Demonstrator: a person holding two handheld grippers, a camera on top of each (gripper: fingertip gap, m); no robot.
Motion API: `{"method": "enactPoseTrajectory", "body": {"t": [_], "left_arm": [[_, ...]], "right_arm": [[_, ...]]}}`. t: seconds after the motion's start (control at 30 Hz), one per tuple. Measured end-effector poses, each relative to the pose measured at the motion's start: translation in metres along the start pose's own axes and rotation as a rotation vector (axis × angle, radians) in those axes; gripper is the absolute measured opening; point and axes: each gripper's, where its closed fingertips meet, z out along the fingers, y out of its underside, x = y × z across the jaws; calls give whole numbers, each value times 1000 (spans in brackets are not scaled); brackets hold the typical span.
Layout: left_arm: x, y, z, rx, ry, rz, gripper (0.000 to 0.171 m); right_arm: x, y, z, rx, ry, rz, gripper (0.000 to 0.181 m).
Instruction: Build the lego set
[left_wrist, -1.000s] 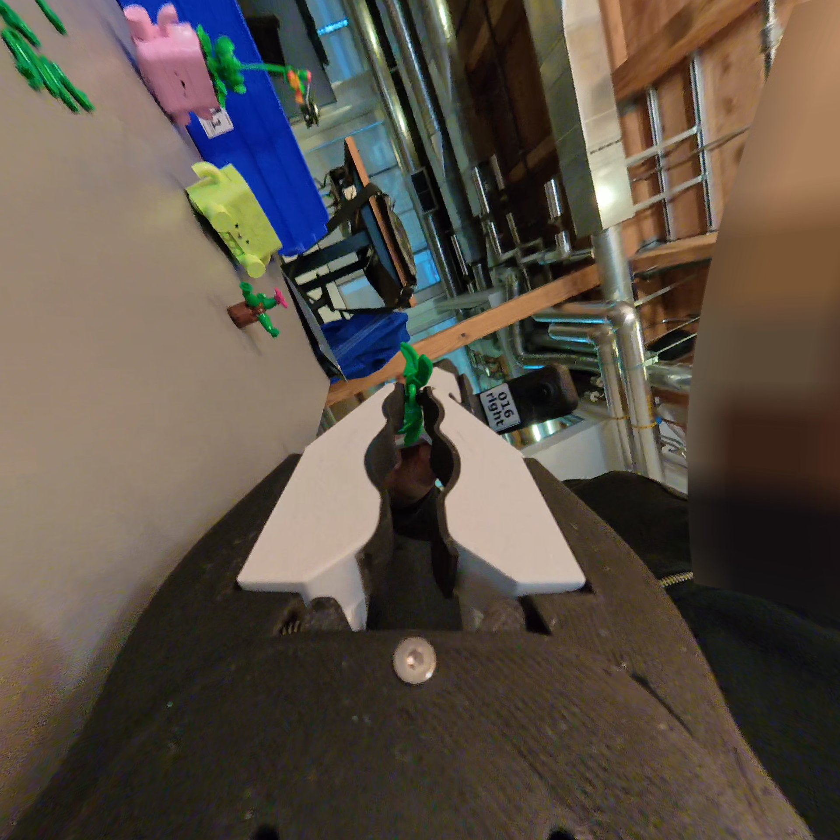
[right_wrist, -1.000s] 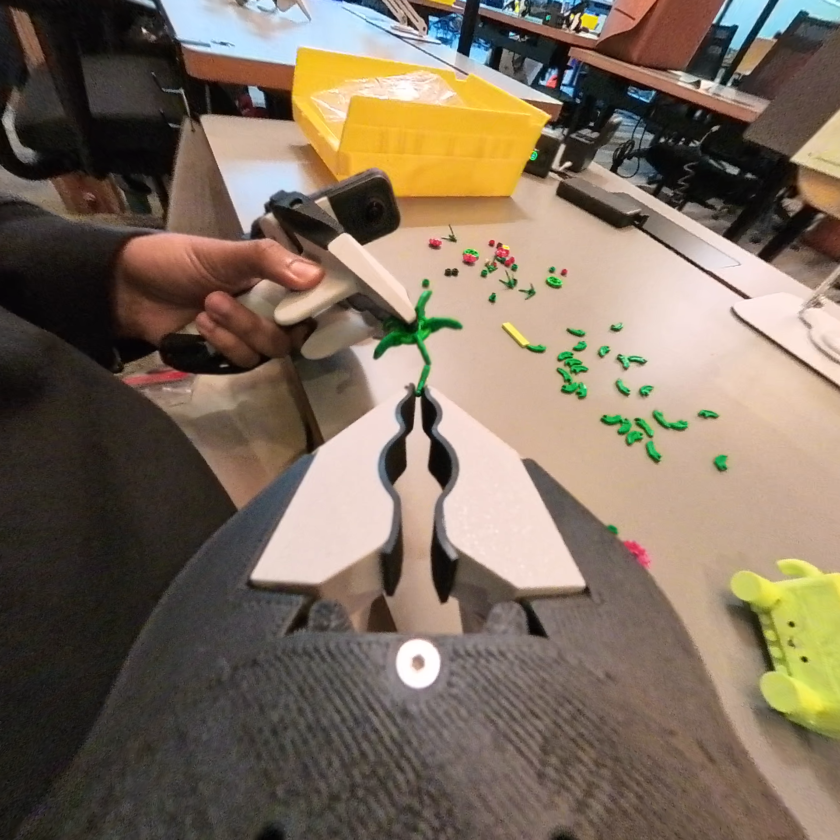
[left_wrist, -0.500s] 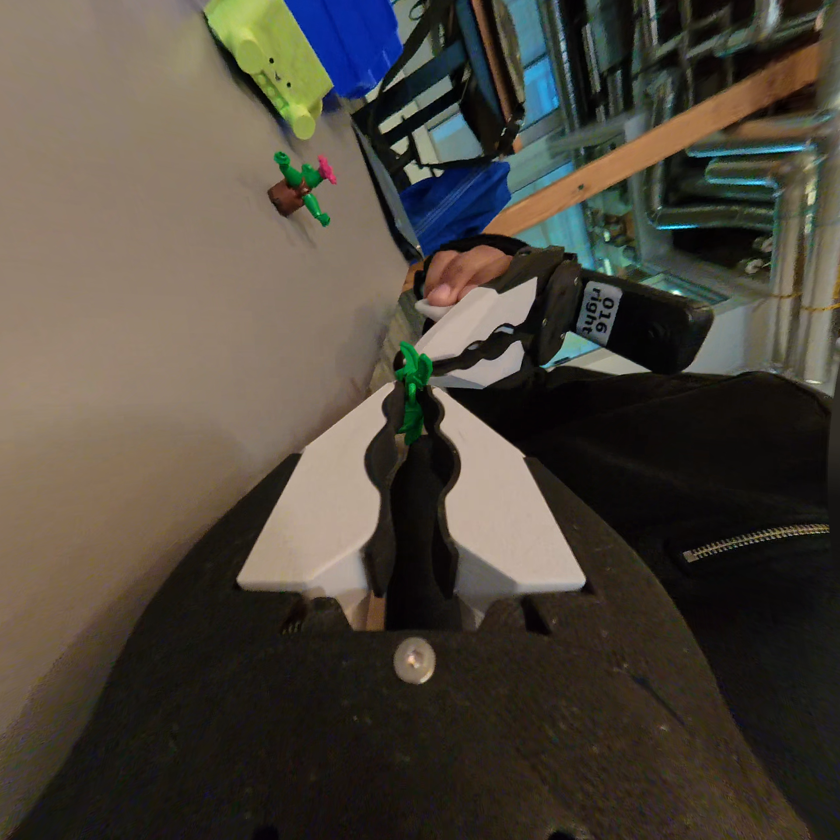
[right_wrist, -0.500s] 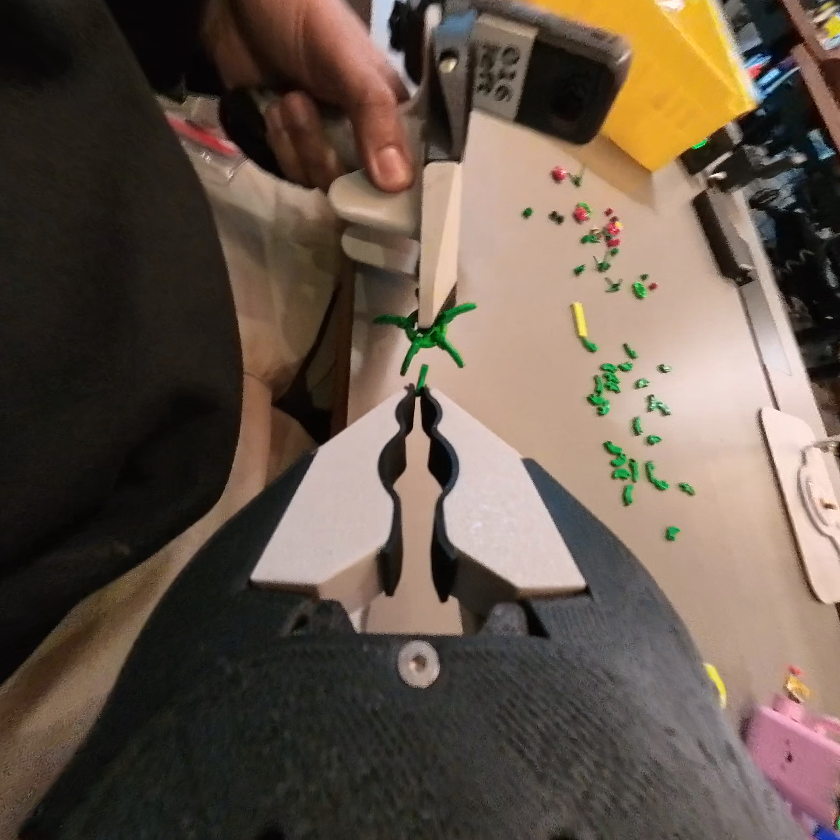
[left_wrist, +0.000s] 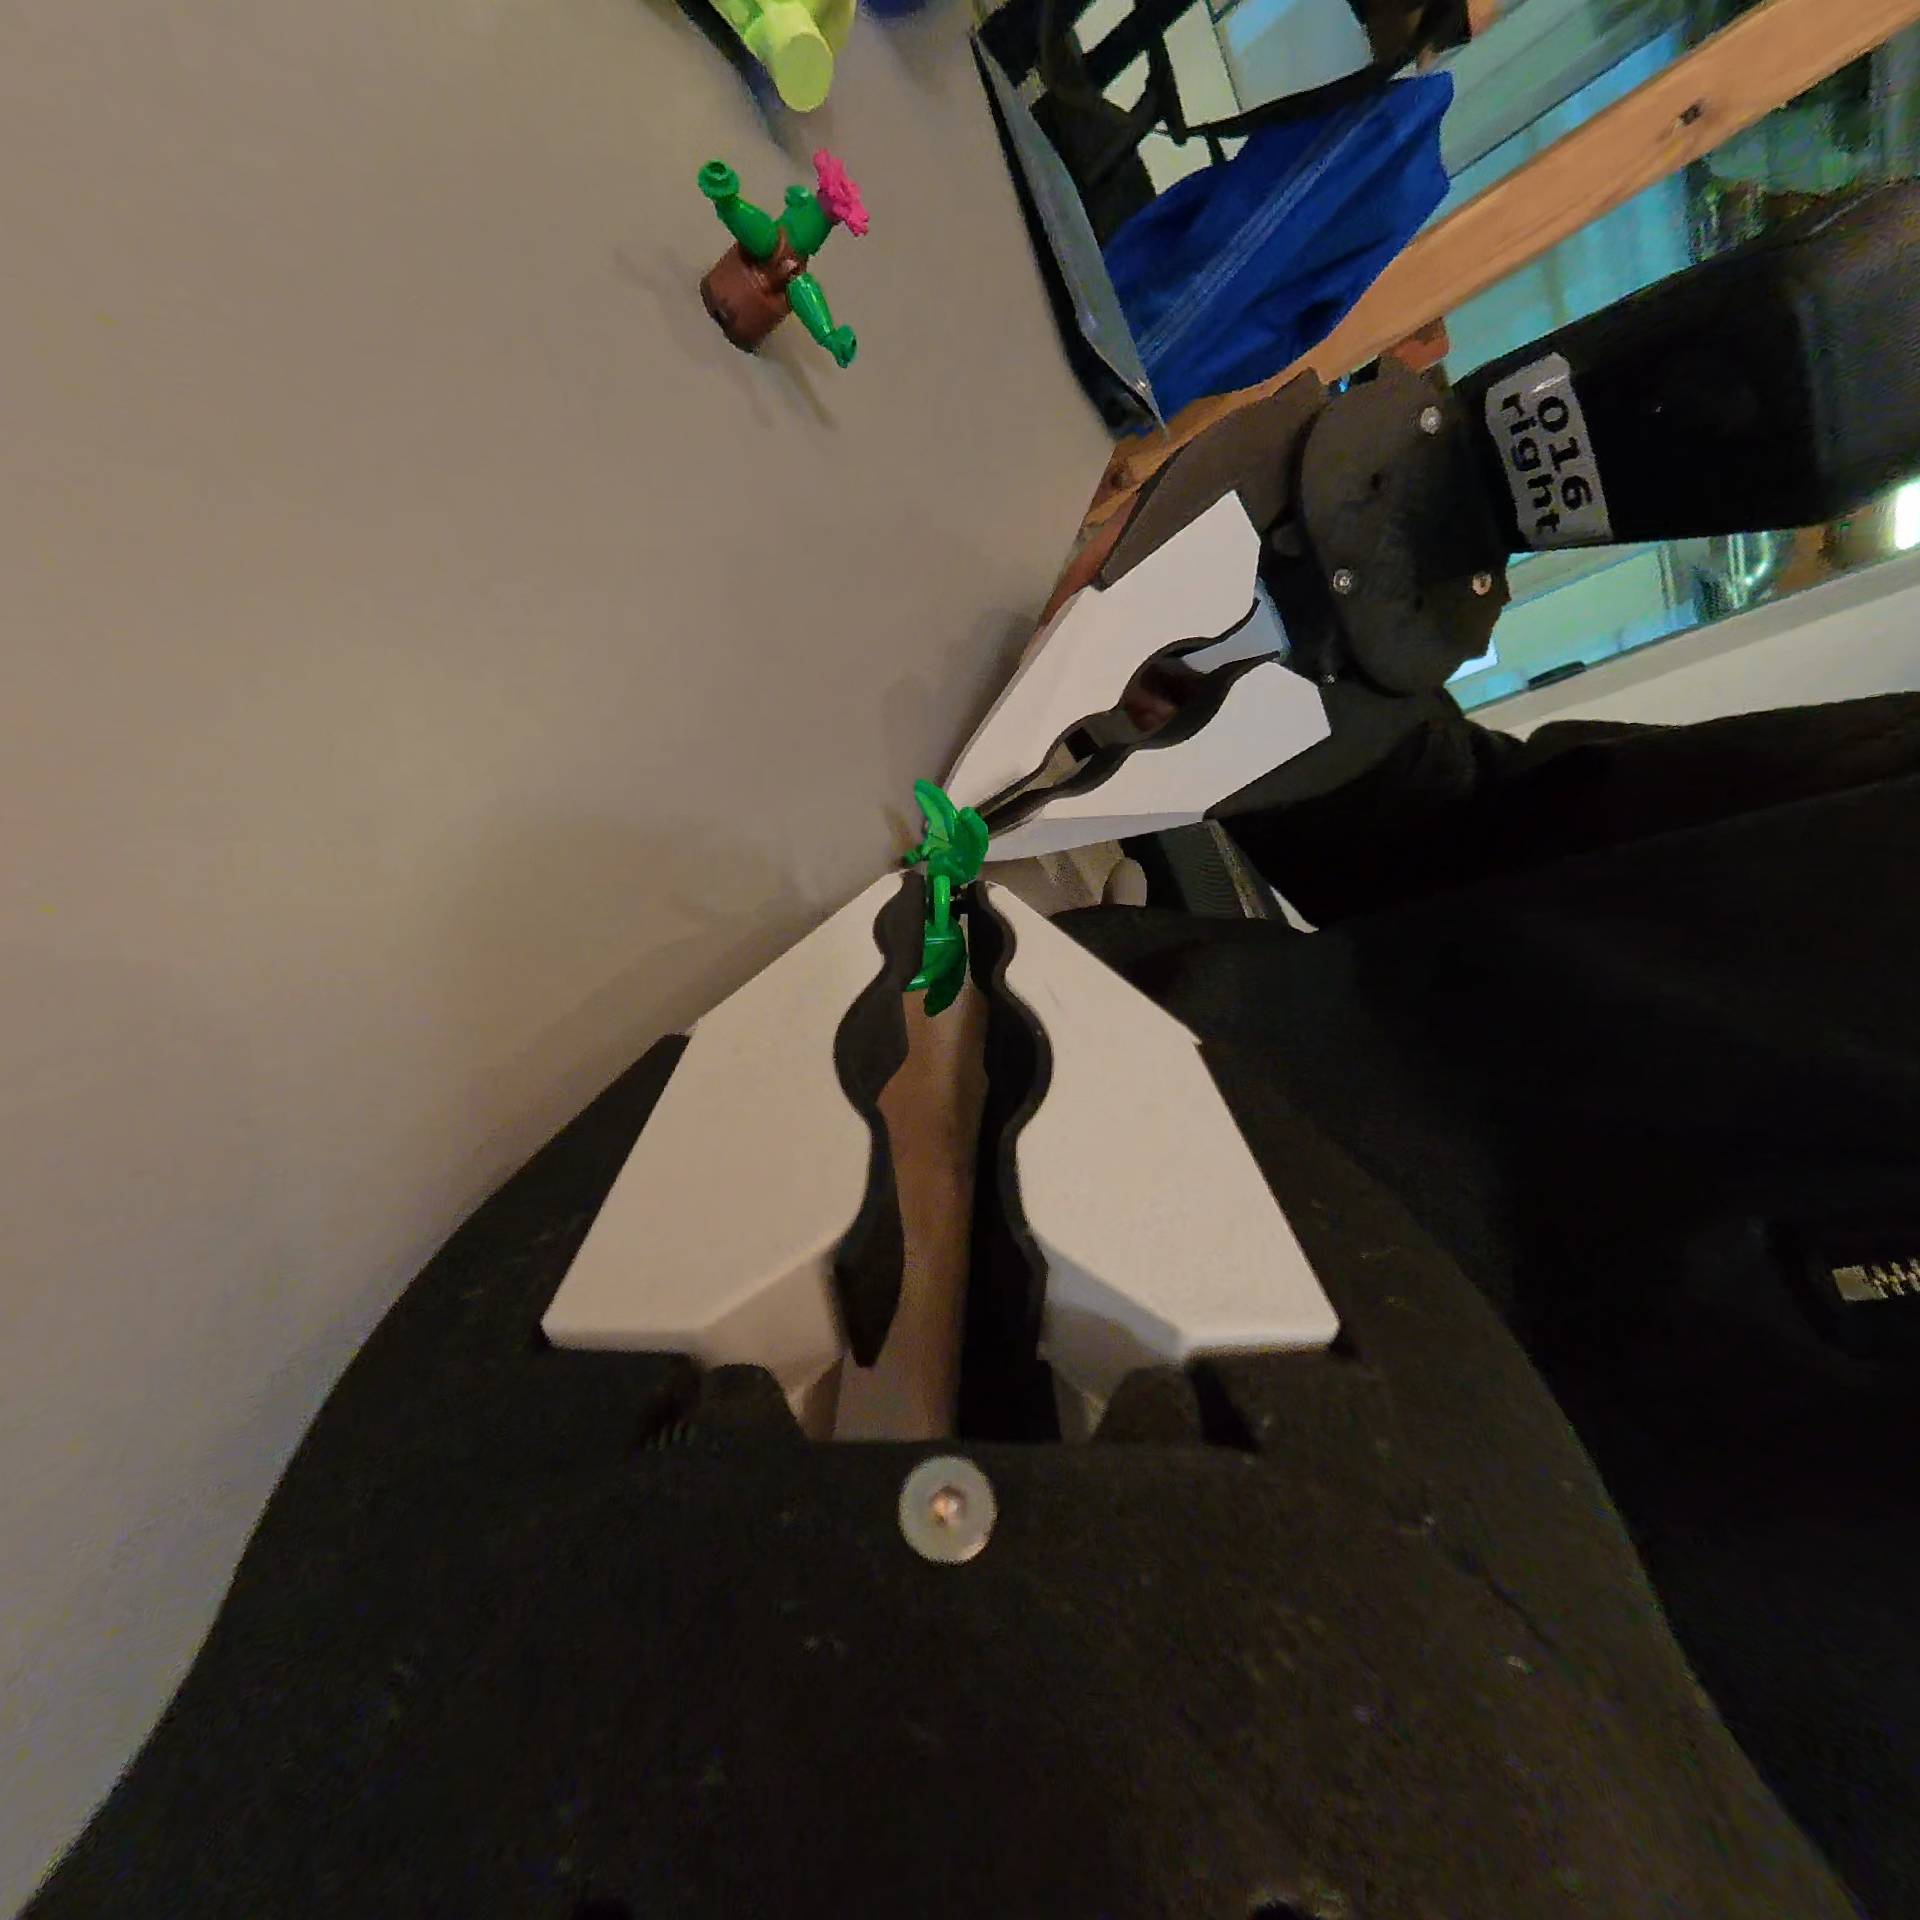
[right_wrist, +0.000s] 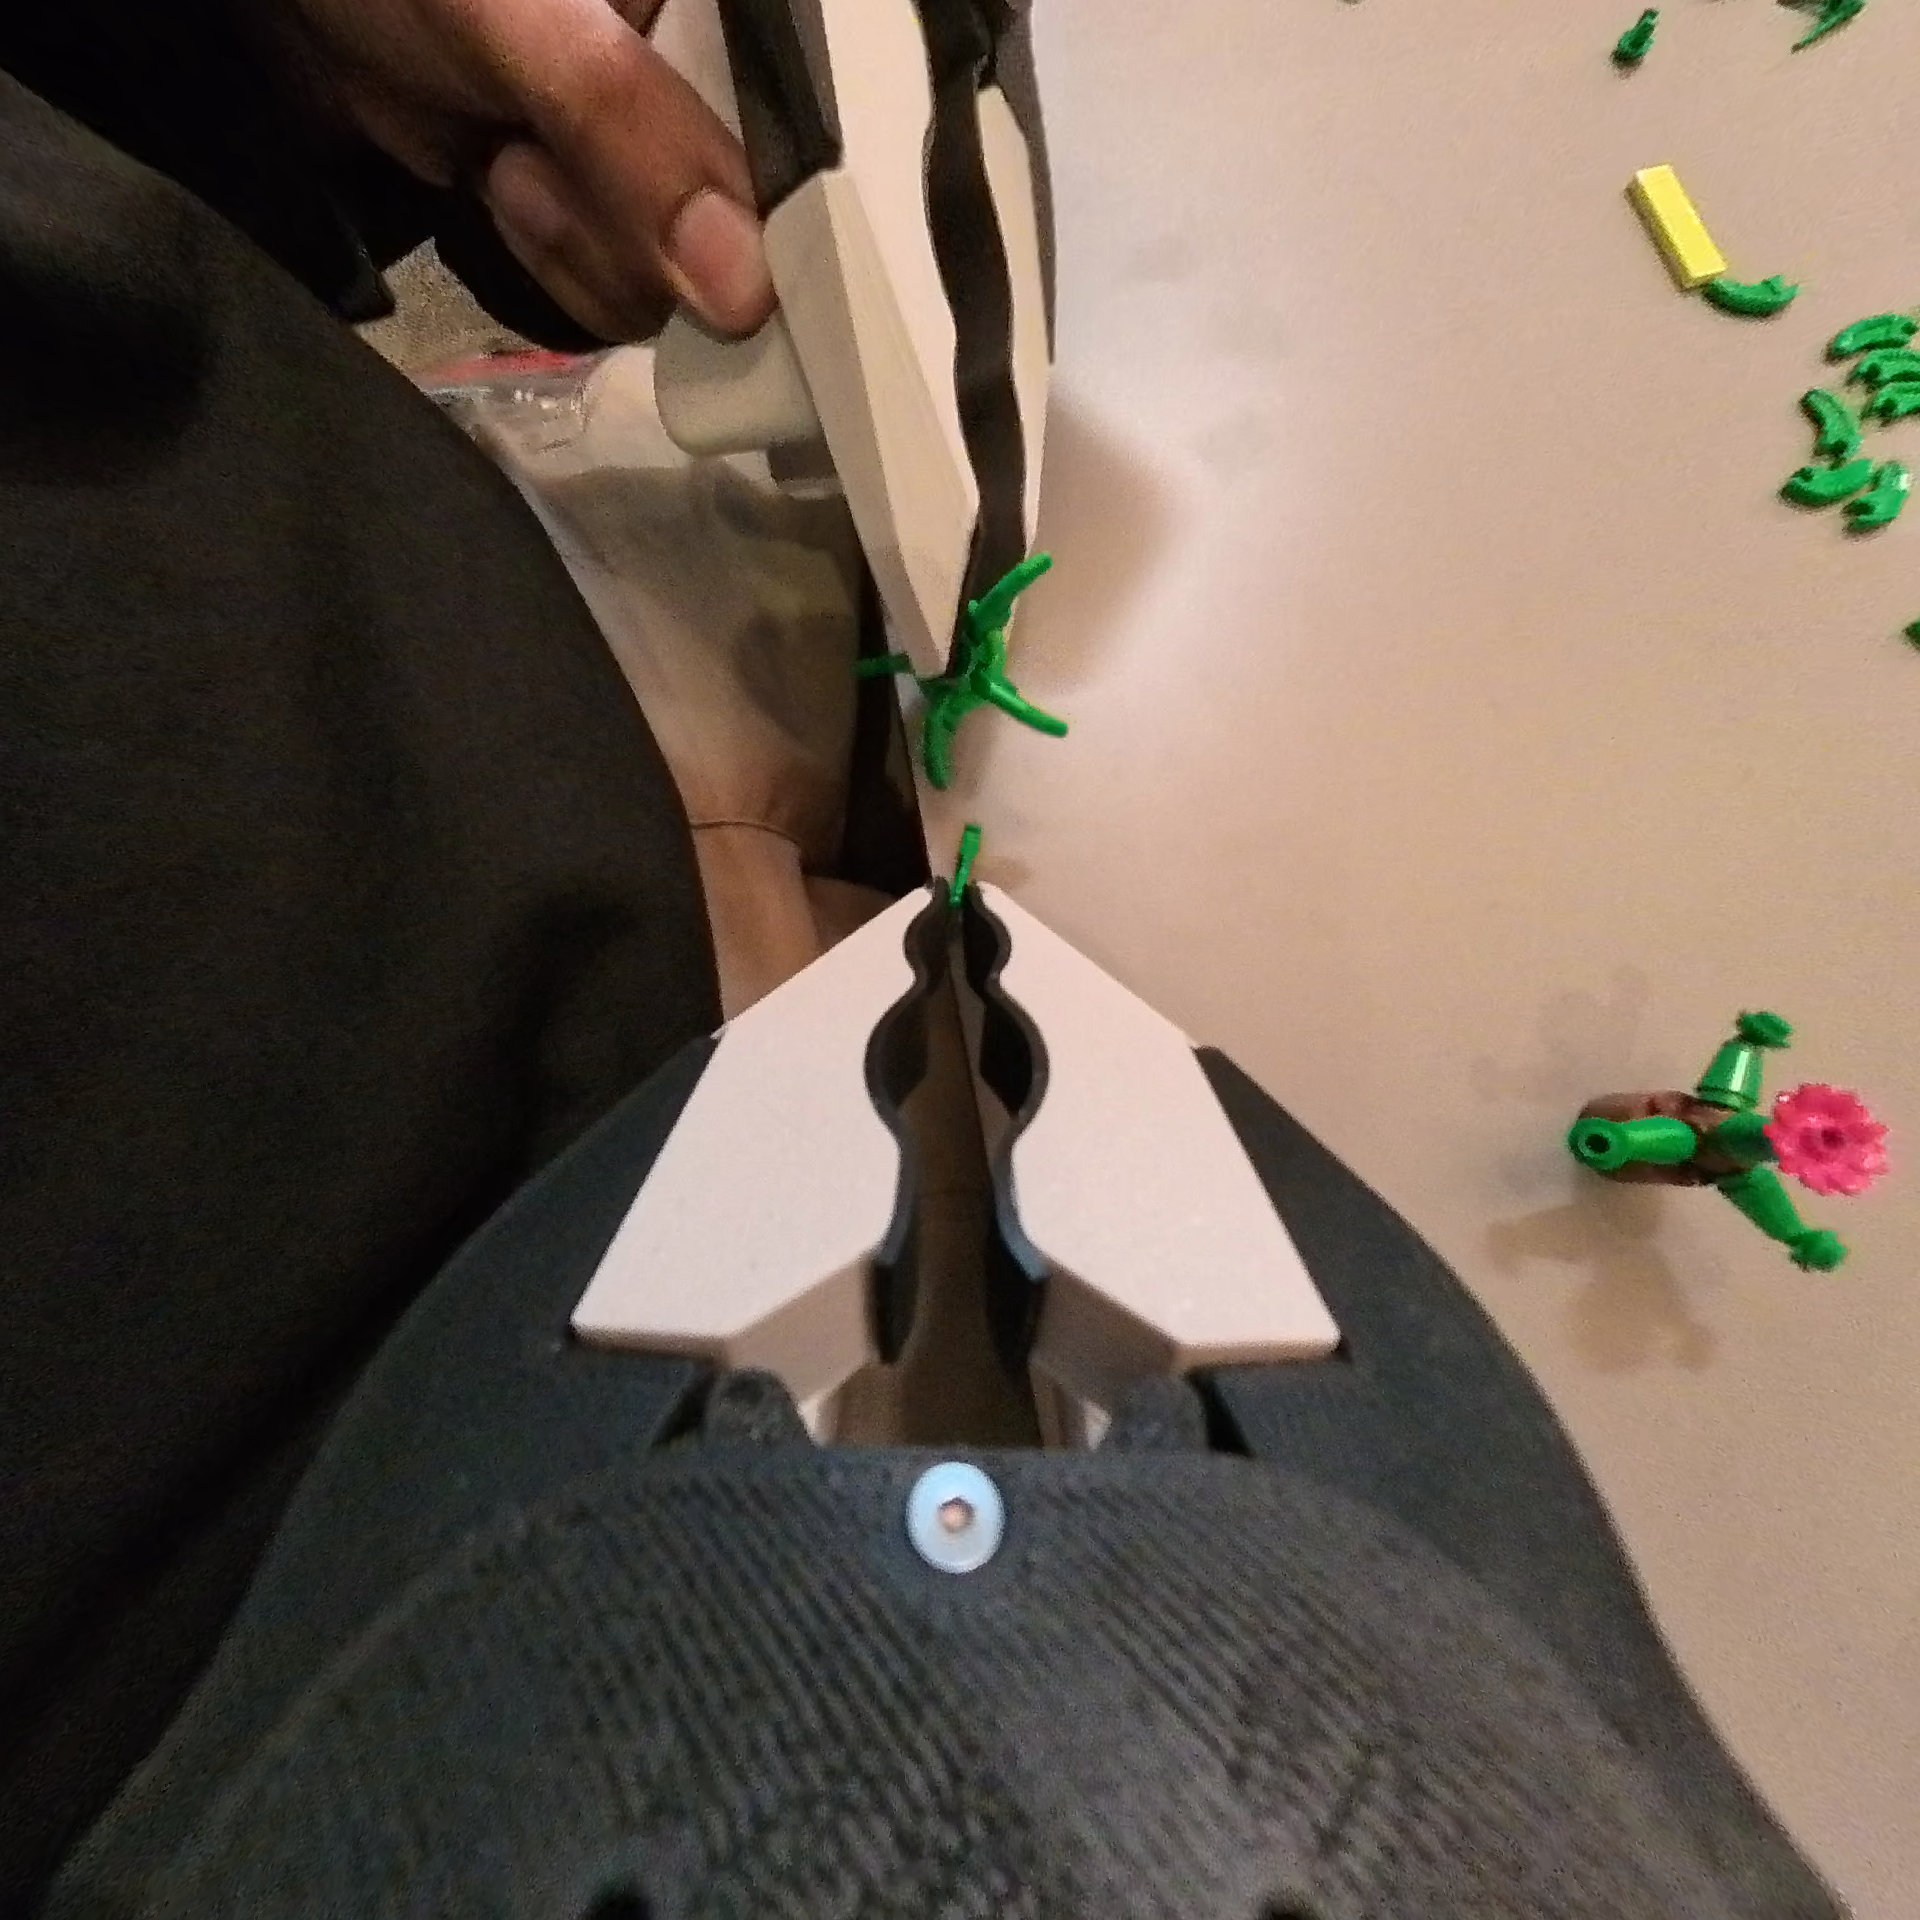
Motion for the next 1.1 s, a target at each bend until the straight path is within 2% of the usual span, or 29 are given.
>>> {"method": "enactPoseTrajectory", "body": {"t": [0.23,0.4,0.73,0.9,1.1], "left_arm": [[-6,-1,5,-14,-74,26,5],[-5,-1,8,-21,-46,-11,5],[-7,-3,7,-20,-37,-29,5],[-2,-8,3,11,15,-57,5],[-6,-5,5,-1,-28,-31,5]], "right_arm": [[0,-3,3,10,-11,-54,1],[3,-10,2,70,-7,-85,1],[5,-19,0,65,75,-315,1],[4,-28,-5,128,86,-334,1],[1,-34,-5,178,75,-321,1]]}}
